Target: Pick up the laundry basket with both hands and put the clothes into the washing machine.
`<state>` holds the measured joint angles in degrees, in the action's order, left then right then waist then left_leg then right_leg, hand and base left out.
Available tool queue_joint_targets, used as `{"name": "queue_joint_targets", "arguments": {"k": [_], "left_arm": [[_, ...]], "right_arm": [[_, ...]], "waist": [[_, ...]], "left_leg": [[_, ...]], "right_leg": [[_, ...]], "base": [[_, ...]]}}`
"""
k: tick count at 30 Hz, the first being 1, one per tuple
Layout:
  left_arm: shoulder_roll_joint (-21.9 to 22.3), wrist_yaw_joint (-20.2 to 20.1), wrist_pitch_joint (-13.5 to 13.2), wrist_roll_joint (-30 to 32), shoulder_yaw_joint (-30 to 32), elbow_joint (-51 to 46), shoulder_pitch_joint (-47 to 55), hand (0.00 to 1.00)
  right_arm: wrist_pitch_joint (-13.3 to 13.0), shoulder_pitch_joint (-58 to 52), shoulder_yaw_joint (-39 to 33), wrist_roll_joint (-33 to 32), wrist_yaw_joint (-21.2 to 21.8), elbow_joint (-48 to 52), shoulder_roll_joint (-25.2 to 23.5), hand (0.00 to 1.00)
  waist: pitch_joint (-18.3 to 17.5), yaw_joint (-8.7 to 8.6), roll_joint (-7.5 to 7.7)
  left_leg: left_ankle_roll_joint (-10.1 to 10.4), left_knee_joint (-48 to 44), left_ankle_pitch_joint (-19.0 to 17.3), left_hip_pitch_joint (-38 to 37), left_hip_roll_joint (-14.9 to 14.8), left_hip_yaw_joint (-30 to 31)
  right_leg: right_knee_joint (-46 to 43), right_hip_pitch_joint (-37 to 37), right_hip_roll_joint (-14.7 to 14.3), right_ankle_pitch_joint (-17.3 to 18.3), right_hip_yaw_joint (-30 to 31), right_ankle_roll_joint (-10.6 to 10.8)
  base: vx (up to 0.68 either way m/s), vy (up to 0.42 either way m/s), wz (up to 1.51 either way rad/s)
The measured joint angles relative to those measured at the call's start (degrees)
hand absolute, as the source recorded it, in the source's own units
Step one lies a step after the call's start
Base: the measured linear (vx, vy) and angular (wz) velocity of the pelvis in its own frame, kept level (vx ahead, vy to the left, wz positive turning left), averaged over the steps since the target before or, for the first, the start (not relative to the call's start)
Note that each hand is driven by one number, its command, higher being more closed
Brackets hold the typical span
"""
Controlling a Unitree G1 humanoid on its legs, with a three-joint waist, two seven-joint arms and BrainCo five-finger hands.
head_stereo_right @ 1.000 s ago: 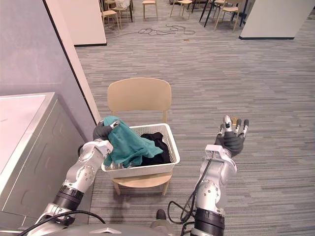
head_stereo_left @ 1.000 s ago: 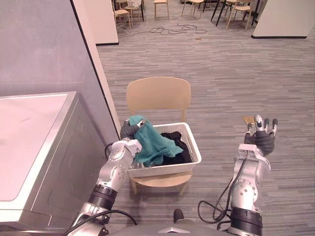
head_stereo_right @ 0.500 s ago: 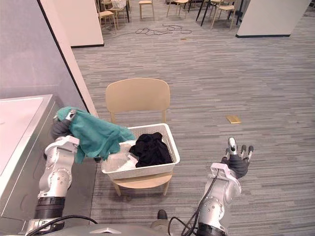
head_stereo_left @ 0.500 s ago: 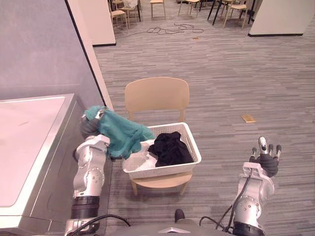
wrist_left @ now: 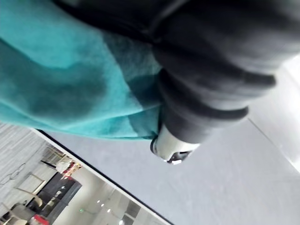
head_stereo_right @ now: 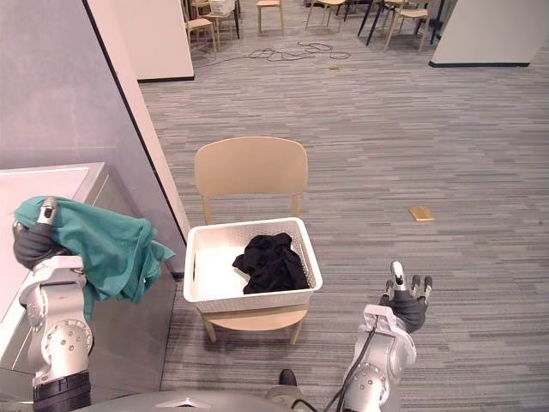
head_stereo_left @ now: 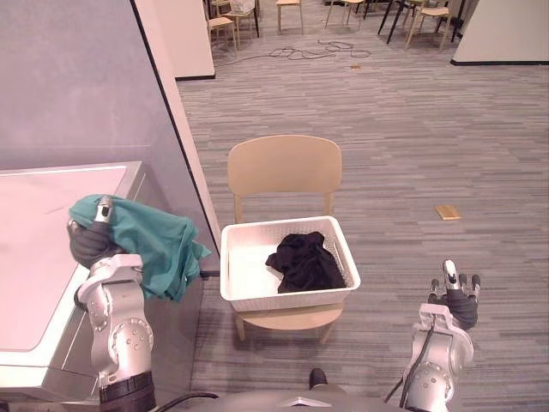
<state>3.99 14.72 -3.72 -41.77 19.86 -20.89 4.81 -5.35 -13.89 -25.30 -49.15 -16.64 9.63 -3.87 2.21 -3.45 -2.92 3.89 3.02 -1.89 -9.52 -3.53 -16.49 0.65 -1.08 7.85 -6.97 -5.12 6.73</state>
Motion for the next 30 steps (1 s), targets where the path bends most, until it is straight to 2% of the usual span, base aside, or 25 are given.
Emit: {"name": "queue_joint_targets", "arguments": {"k": [9, 13, 15, 18, 21, 22, 23, 24, 26, 29, 30], "left_arm": [[0.50, -1.83, 0.01, -0.92, -0.08, -5.58, 11.29, 1.00], [1.40, -2.57, 0.44, -2.43, -0.03, -5.53, 17.00, 1.00], [1.93, -2.60, 0.96, -3.19, -0.09, -5.32, 18.93, 1.00], [2.16, -2.68, 1.46, -3.54, -0.67, -5.14, 19.78, 1.00], [1.72, -2.73, 1.54, -4.83, -3.21, -4.49, 19.58, 1.00], [1.64, -2.77, 1.71, -4.90, -3.69, -4.38, 19.51, 1.00], [1.40, -3.33, 2.17, -4.89, -4.55, -4.34, 19.50, 1.00], [1.44, -3.68, 2.42, -4.89, -5.43, -4.32, 19.78, 1.00], [1.28, -4.58, 2.45, -5.00, -6.94, -4.38, 19.52, 1.00], [1.00, -5.14, 2.45, -5.28, -9.04, -4.37, 18.71, 1.00], [0.99, -5.14, 2.45, -5.28, -9.25, -4.31, 18.65, 1.00]], "right_arm": [[2.21, -7.71, 5.30, -0.07, 1.59, 1.01, -0.60, 0.00], [3.09, -9.22, 8.21, -0.06, 2.01, 1.14, -0.95, 0.00], [3.12, -9.55, 9.67, -0.05, 3.15, 1.14, -1.00, 0.00], [3.24, -8.98, 11.69, -0.03, 3.62, 1.13, -0.61, 0.00], [3.29, -5.89, 13.92, 0.03, 3.52, 1.14, 0.25, 0.00], [3.29, -5.13, 14.06, 0.04, 3.54, 1.14, 0.26, 0.00], [3.24, -4.22, 13.78, 0.06, 3.60, 1.44, 0.34, 0.00], [3.15, -4.23, 13.85, 0.05, 3.57, 1.82, 0.37, 0.00], [2.94, -4.82, 13.76, 0.03, 3.60, 3.21, 0.23, 0.00], [2.67, -5.71, 13.00, -0.04, 3.60, 3.57, -0.02, 0.00], [2.68, -5.71, 12.87, -0.06, 3.60, 3.34, -0.03, 0.00]], "waist": [[0.39, 0.50, -0.06], [1.59, 1.16, -0.12], [2.64, 1.89, -0.10], [4.42, 3.08, 0.98], [5.10, 4.07, 1.54], [5.24, 4.19, 1.65], [5.90, 4.45, 2.04], [5.85, 4.42, 1.35], [5.69, 3.21, 0.96], [4.83, 1.56, 0.11], [4.46, 1.31, -0.05]], "left_leg": [[-0.30, -3.58, -3.02, -0.30, -1.31, 0.75], [0.10, -8.03, -5.07, 1.63, -2.59, 2.54], [0.35, -10.95, -5.42, 3.85, -3.13, 4.68], [0.10, -14.10, -5.15, 7.82, -2.96, 7.57], [-1.89, -21.69, -3.57, 14.84, -3.55, 7.92], [-1.93, -21.34, -2.96, 15.04, -3.66, 8.17], [-1.80, -26.03, -5.25, 14.81, -5.26, 7.34], [-2.19, -35.98, -9.15, 14.21, -8.48, 5.38], [-2.19, -42.71, -11.60, 10.91, -11.47, 5.01], [-2.27, -41.89, -11.77, 5.60, -15.21, 5.49], [-1.58, -39.66, -12.34, 5.00, -15.17, 5.42]], "right_leg": [[-4.39, 1.05, 0.51, 3.84, -1.95, -0.14], [-9.56, -0.15, 0.49, 7.32, -3.40, -0.71], [-13.06, -1.25, 0.80, 9.38, -5.19, -0.92], [-19.03, -4.10, 2.02, 12.78, -8.56, -1.70], [-23.99, -7.92, 3.29, 15.53, -10.86, -3.69], [-23.92, -8.04, 3.67, 15.70, -11.24, -4.04], [-24.14, -7.50, 4.29, 15.46, -12.99, -4.65], [-24.69, -6.42, 3.55, 15.63, -13.74, -5.12], [-24.87, -5.03, 3.43, 15.81, -14.81, -5.39], [-24.95, -6.90, 3.06, 14.96, -15.79, -5.63], [-24.94, -7.71, 3.06, 14.38, -15.81, -5.40]], "base": [[-0.01, -0.013, 0.09], [0.01, -0.053, 0.24], [0.00, -0.080, 0.56], [-0.04, -0.114, 0.66], [-0.08, -0.136, 0.59], [-0.10, -0.081, 0.26], [-0.13, -0.073, 0.17], [-0.08, -0.042, 0.13], [-0.09, -0.030, 0.21], [-0.13, 0.111, 0.24], [-0.16, 0.209, 0.19]]}}
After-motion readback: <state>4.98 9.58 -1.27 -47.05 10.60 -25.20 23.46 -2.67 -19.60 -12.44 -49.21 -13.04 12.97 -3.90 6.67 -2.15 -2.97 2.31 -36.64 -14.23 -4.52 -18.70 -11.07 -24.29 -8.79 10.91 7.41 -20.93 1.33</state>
